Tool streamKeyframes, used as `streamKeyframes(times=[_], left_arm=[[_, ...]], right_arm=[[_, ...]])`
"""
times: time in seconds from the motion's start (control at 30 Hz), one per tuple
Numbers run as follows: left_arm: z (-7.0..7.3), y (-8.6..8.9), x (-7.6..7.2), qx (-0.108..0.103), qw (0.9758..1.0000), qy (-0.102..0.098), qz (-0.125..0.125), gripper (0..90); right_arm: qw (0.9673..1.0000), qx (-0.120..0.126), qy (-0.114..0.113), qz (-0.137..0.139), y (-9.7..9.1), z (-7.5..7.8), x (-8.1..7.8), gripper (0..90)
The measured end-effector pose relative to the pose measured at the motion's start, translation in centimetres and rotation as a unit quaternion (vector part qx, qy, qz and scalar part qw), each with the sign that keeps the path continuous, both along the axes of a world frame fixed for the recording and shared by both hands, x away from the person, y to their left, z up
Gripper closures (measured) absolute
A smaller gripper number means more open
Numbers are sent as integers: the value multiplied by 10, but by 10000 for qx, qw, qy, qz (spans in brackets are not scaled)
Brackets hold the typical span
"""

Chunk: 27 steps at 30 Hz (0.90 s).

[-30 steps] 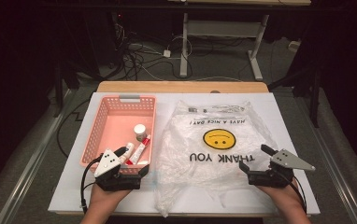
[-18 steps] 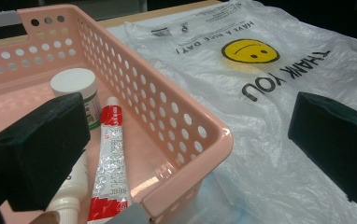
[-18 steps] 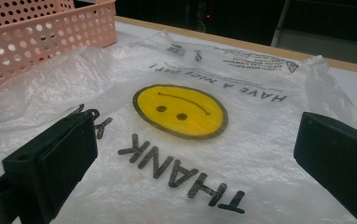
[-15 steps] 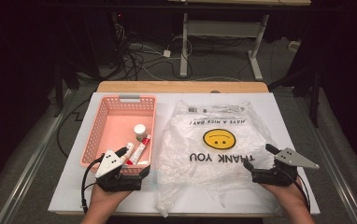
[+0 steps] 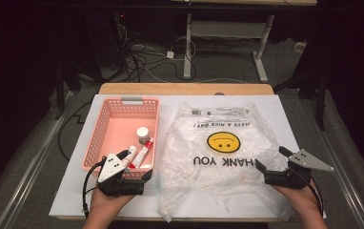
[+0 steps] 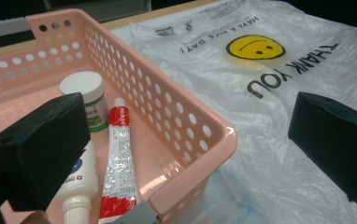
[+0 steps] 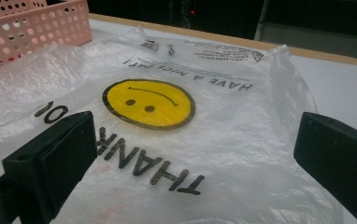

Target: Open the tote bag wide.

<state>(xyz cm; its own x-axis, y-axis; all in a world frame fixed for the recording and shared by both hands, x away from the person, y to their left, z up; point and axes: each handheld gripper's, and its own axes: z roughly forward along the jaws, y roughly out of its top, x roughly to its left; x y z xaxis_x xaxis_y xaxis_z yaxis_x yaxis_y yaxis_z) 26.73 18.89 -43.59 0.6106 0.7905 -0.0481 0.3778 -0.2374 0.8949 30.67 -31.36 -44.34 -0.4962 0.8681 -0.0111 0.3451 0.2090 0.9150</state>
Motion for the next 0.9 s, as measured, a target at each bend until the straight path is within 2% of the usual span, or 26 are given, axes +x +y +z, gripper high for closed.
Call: streamKeyframes(times=[0.13,0.27,0.33,0.43,0.53,0.6,0.63,0.67,0.73,0.9], left_arm=[[0,2,1,-15,10000,82,-15,0],[0,2,1,45,10000,54,-41,0],[0,2,1,9,9999,99,-72,0],[1,2,1,-28,9999,157,-65,0],[2,3,0,-43,9997,228,-23,0],[3,5,-1,-184,9994,275,-77,0],[3,5,-1,-203,9993,289,-122,0],[3,5,-1,-182,9993,288,-148,0],[3,3,-2,-134,9995,250,-151,0],[3,1,-2,-137,9995,209,-170,0]], right_arm=[[9999,2,39,-125,-8,-1,2,3],[9998,-3,38,-178,-13,-1,4,2],[9997,15,61,-232,-15,-1,5,2],[9996,-70,23,-266,-19,0,10,2],[9995,-46,41,-303,-22,3,18,2],[9994,49,86,-326,-26,7,26,11],[9994,10,103,-340,-27,8,30,18],[9992,-24,134,-384,-31,11,41,18],[9990,-40,151,-411,-33,11,45,19],[9978,-12,374,-550,-40,11,81,52]])
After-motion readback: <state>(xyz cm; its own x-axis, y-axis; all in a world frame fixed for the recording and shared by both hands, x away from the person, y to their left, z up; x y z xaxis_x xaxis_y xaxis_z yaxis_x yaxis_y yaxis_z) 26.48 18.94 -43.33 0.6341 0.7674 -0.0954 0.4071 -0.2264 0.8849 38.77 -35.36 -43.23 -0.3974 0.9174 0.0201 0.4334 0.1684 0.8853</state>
